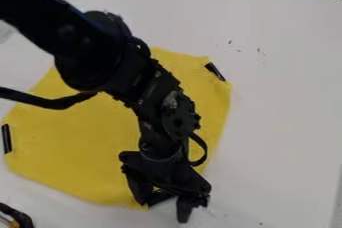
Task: Fold the cloth from the bottom right to the top left
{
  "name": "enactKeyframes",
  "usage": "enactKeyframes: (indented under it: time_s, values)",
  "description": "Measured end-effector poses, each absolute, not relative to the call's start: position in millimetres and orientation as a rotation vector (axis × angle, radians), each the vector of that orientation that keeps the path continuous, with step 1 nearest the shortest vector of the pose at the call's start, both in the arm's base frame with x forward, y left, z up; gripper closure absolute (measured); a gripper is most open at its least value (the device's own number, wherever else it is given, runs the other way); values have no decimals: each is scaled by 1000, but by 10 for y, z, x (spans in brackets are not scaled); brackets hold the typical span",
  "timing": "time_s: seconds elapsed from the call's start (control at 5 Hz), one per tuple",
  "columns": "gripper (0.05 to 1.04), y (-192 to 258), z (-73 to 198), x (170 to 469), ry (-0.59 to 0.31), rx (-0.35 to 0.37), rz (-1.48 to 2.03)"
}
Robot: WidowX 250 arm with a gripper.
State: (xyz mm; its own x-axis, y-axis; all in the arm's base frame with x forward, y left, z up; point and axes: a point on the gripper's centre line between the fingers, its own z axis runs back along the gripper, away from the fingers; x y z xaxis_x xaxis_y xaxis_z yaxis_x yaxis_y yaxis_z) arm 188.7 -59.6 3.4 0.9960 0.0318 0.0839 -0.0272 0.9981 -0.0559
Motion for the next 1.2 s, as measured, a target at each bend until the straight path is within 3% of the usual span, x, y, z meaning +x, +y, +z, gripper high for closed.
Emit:
enactKeyframes:
  time_s: [0.4, 0.6, 0.8, 1.0, 1.2]
  values:
    - [725, -561, 25, 1898, -80, -62, 23]
    - [879, -529, 34, 1924, -69, -34, 6]
    - [983, -546, 208, 1961, -54, 4, 7]
    - [1014, -521, 561, 2096, -58, 36, -3]
    - [1017, -194, 695, 2315, -55, 29, 9]
